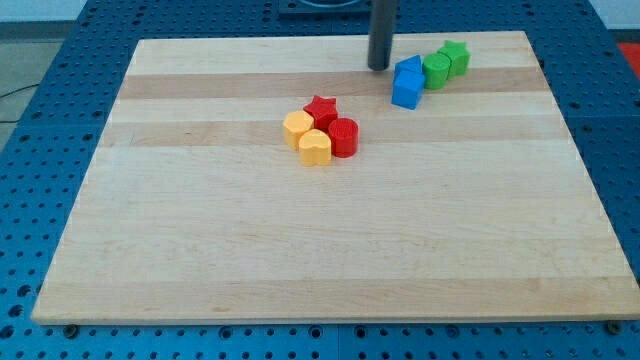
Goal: Move the arm to the right of the green star
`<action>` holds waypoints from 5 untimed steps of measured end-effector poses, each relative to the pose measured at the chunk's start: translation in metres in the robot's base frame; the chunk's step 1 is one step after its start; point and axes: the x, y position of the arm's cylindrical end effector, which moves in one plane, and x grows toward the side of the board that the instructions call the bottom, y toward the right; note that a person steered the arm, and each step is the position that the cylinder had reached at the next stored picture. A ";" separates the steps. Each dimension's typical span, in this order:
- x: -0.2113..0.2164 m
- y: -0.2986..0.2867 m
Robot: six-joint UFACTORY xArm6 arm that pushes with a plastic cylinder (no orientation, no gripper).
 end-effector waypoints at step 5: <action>-0.065 0.071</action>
